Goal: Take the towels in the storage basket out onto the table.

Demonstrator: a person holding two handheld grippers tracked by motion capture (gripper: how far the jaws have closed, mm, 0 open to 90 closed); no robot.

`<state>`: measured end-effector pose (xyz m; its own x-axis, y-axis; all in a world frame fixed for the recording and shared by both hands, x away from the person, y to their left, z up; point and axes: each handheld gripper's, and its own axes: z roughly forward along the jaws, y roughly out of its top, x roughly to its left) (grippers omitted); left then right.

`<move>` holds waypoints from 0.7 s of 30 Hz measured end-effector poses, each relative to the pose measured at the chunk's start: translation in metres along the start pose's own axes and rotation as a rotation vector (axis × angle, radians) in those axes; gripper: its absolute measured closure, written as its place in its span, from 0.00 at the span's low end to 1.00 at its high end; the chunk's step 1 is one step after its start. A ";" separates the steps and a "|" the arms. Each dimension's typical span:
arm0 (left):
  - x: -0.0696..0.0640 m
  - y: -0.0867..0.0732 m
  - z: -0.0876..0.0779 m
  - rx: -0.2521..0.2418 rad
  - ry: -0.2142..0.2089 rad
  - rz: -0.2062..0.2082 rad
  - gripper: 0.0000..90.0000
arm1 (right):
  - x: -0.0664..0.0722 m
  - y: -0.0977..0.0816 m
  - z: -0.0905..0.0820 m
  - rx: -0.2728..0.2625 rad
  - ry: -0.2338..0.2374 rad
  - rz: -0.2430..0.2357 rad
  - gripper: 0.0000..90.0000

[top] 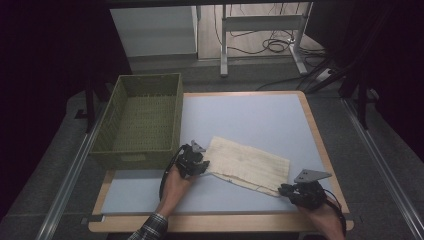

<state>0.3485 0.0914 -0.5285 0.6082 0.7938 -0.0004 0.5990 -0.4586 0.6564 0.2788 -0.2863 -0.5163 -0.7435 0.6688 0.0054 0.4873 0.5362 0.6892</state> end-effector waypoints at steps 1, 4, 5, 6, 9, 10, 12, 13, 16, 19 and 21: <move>0.000 0.000 0.000 -0.003 0.005 0.008 0.83 | 0.001 0.000 0.000 -0.004 -0.013 -0.007 0.95; -0.001 0.001 -0.001 -0.018 0.015 0.027 0.97 | 0.002 0.004 -0.003 -0.005 -0.012 -0.008 0.96; 0.000 0.003 -0.002 -0.019 0.021 0.035 0.98 | 0.003 0.005 -0.006 -0.007 -0.015 -0.012 0.97; 0.001 0.004 -0.003 -0.027 0.034 0.039 0.98 | 0.004 0.007 -0.009 -0.012 -0.019 -0.021 0.97; 0.003 0.008 -0.007 -0.047 0.047 0.040 0.99 | 0.009 0.013 -0.018 -0.036 -0.007 -0.031 0.96; 0.004 0.010 -0.010 -0.055 0.060 0.040 0.98 | 0.013 0.016 -0.020 -0.040 0.011 -0.037 0.96; 0.005 0.011 -0.010 -0.045 0.066 0.039 0.98 | 0.015 0.016 -0.020 -0.036 0.021 -0.036 0.96; 0.005 0.011 -0.010 -0.027 0.073 0.046 0.97 | 0.017 0.016 -0.018 -0.027 0.039 -0.037 0.96; 0.005 0.009 -0.005 0.000 0.092 0.046 0.92 | 0.023 0.008 -0.004 0.016 0.078 -0.036 0.95; 0.007 0.008 -0.005 -0.017 0.083 0.016 0.85 | 0.023 0.006 -0.001 0.022 0.087 -0.026 0.89; 0.009 0.011 -0.006 -0.030 0.084 0.005 0.77 | 0.019 0.007 -0.005 -0.005 0.098 -0.007 0.84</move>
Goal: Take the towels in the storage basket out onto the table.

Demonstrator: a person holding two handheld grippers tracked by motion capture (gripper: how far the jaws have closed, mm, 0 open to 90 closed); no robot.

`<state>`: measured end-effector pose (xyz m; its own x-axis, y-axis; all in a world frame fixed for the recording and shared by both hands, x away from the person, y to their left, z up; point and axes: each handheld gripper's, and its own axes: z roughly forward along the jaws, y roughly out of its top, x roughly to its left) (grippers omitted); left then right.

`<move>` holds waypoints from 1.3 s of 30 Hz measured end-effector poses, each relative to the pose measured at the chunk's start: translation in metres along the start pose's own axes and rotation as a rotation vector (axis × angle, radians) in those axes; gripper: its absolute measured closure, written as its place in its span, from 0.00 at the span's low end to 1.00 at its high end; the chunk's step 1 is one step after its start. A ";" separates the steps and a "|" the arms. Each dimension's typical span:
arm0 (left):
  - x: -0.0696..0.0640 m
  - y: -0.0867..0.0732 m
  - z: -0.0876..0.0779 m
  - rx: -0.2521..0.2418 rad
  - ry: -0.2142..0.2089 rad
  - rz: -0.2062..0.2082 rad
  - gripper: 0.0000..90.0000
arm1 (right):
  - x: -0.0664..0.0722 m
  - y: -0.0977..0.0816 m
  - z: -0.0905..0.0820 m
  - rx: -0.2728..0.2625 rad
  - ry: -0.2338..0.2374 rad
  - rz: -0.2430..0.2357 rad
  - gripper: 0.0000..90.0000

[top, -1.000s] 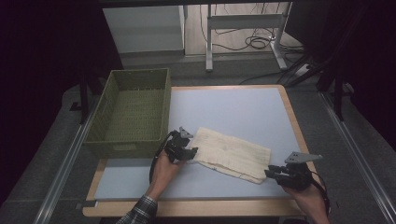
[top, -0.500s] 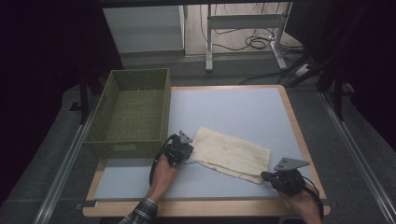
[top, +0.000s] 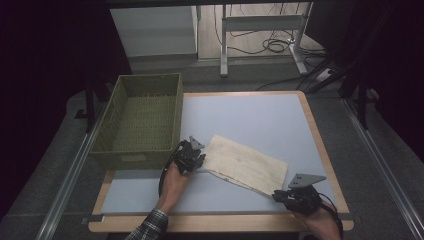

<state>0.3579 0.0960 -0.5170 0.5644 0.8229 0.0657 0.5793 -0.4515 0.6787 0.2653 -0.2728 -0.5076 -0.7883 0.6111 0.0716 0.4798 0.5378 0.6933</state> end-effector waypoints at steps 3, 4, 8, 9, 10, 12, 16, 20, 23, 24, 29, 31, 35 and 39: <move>0.003 0.007 0.000 -0.011 -0.008 -0.019 0.71 | -0.007 0.005 -0.013 -0.043 -0.017 0.021 0.81; 0.004 0.010 0.001 -0.014 -0.022 -0.031 0.71 | -0.010 0.006 -0.015 -0.045 -0.032 0.025 0.81; 0.001 0.021 0.009 -0.018 -0.046 -0.049 0.68 | -0.034 0.011 -0.017 -0.061 -0.116 0.073 0.82; -0.001 0.024 0.013 -0.007 -0.050 -0.050 0.67 | -0.045 0.013 -0.014 -0.065 -0.155 0.090 0.82; -0.001 0.024 0.013 -0.007 -0.050 -0.050 0.67 | -0.045 0.013 -0.014 -0.065 -0.155 0.090 0.82; -0.002 0.026 0.018 -0.006 -0.049 -0.051 0.67 | -0.059 0.016 -0.009 -0.076 -0.183 0.124 0.81; -0.005 0.026 0.021 -0.016 -0.047 -0.050 0.62 | -0.074 0.020 0.003 -0.065 -0.211 0.161 0.77; -0.002 0.024 0.022 -0.024 -0.034 -0.058 0.59 | -0.083 0.022 0.013 -0.062 -0.223 0.179 0.73; -0.004 0.023 0.022 -0.006 -0.008 -0.044 0.58 | -0.085 0.022 0.016 -0.059 -0.221 0.184 0.72; -0.004 0.023 0.022 -0.006 -0.008 -0.044 0.58 | -0.085 0.022 0.016 -0.059 -0.221 0.184 0.72; -0.002 0.017 0.019 -0.017 -0.006 -0.059 0.58 | -0.090 0.020 0.018 -0.064 -0.227 0.202 0.69; -0.003 0.017 0.019 -0.021 -0.009 -0.057 0.58 | -0.093 0.020 0.021 -0.061 -0.230 0.205 0.68; -0.005 0.018 0.023 -0.025 -0.018 -0.059 0.58 | -0.093 0.022 0.029 -0.054 -0.178 0.205 0.93; -0.006 0.020 0.026 -0.027 -0.025 -0.061 0.58 | -0.091 0.027 0.024 -0.029 -0.216 0.170 0.96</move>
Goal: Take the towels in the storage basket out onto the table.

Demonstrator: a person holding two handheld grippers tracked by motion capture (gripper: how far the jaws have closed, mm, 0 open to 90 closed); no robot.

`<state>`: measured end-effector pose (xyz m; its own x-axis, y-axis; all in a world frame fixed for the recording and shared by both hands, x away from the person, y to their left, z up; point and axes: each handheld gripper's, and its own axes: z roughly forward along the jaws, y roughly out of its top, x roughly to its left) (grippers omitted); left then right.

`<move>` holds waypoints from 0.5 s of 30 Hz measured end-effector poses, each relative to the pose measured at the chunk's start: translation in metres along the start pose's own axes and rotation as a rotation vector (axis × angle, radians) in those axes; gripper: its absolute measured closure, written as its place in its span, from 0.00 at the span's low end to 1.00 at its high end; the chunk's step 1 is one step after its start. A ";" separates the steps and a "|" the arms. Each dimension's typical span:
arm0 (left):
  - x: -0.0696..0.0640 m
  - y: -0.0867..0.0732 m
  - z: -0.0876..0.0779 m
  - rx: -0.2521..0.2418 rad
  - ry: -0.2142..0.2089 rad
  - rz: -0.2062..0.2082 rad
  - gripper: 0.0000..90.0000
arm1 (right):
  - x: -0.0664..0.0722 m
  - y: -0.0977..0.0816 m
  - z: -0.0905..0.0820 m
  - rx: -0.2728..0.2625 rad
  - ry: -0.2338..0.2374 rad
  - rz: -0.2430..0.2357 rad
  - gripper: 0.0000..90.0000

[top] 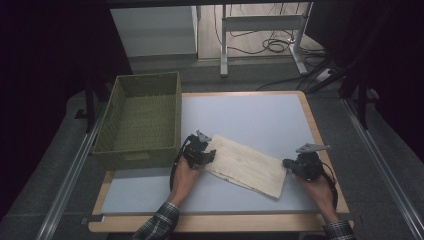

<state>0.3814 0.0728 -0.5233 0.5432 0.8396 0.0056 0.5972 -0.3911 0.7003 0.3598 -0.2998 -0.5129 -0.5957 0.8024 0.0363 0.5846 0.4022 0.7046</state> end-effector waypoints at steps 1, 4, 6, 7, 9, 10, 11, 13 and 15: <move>-0.001 0.001 0.001 -0.002 -0.003 0.001 0.58 | 0.000 0.000 0.000 0.000 0.000 0.000 0.96; -0.005 0.008 0.003 -0.009 -0.007 0.012 0.58 | -0.011 0.006 -0.005 -0.011 -0.015 0.008 0.96; -0.005 0.012 0.003 -0.015 -0.005 0.015 0.59 | -0.017 0.010 -0.006 -0.008 -0.026 0.007 0.96; -0.005 0.015 0.004 -0.019 -0.006 0.013 0.59 | -0.021 0.012 -0.006 -0.005 -0.036 0.005 0.96; -0.004 0.021 0.005 -0.026 -0.006 0.011 0.59 | -0.029 0.017 -0.005 -0.005 -0.047 0.002 0.96; -0.004 0.024 0.006 -0.029 -0.006 0.012 0.59 | -0.036 0.020 -0.003 -0.002 -0.057 0.004 0.96; -0.004 0.027 0.008 -0.030 -0.006 0.013 0.59 | -0.036 0.020 -0.003 -0.002 -0.057 0.004 0.96; -0.003 0.033 0.011 -0.033 -0.017 0.009 0.60 | -0.045 0.023 0.001 0.002 -0.067 0.012 0.96; -0.003 0.039 0.017 -0.024 -0.016 0.017 0.61 | -0.052 0.025 0.005 0.007 -0.071 0.013 0.96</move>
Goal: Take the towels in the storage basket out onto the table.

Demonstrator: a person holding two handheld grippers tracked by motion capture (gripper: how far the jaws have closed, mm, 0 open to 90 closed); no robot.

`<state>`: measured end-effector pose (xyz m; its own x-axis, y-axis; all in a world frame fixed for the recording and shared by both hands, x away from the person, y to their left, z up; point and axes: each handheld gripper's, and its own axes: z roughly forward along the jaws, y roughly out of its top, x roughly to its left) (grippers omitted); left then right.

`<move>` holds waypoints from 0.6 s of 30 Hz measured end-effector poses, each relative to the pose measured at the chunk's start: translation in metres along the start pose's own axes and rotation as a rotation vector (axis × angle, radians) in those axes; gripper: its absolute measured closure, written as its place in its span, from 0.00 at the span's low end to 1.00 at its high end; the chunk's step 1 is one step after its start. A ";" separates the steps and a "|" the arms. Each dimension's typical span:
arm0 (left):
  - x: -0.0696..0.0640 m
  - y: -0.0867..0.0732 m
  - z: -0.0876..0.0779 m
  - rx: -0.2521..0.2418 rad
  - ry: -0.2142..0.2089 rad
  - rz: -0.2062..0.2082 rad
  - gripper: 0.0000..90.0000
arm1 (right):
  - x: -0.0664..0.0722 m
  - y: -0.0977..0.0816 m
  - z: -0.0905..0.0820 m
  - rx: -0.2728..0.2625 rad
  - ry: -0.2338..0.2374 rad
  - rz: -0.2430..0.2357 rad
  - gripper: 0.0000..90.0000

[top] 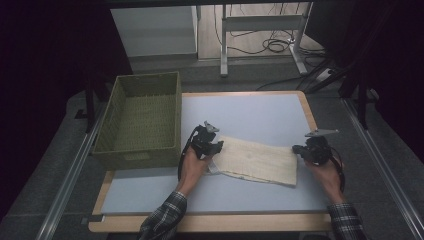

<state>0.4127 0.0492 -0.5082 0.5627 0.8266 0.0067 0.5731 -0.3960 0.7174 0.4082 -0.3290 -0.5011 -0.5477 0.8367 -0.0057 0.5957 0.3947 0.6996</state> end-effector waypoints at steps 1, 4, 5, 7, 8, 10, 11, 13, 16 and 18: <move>0.001 0.003 0.003 0.003 0.000 0.003 0.62 | -0.006 0.003 0.005 0.004 -0.006 0.002 0.96; 0.004 0.009 0.013 0.014 -0.003 0.003 0.63 | -0.012 0.006 0.009 0.001 -0.009 0.013 0.96; 0.006 0.011 0.017 0.017 -0.010 0.003 0.63 | -0.014 0.007 0.010 0.003 -0.010 0.015 0.96; 0.009 0.014 0.025 0.018 -0.014 0.005 0.63 | -0.021 0.012 0.017 0.000 -0.014 0.019 0.96; 0.010 0.014 0.028 0.019 -0.021 0.006 0.63 | -0.021 0.012 0.017 0.000 -0.014 0.019 0.96; 0.012 0.016 0.035 0.022 -0.018 0.011 0.63 | -0.025 0.015 0.021 0.001 -0.015 0.026 0.95; 0.013 0.016 0.038 0.025 -0.019 0.015 0.63 | -0.026 0.016 0.022 -0.002 -0.010 0.031 0.95; 0.015 0.016 0.044 0.038 -0.042 0.021 0.69 | -0.028 0.017 0.021 -0.019 -0.003 0.045 0.92; 0.015 0.014 0.044 0.024 -0.096 0.021 0.87 | -0.027 0.016 0.011 -0.049 -0.011 0.059 0.82; 0.015 0.013 0.042 0.029 -0.103 0.029 0.95 | -0.025 0.012 0.000 -0.057 -0.002 0.066 0.78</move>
<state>0.4531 0.0394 -0.5283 0.6363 0.7701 -0.0457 0.5723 -0.4315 0.6973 0.4288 -0.3452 -0.4925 -0.5077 0.8606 0.0404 0.5955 0.3166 0.7383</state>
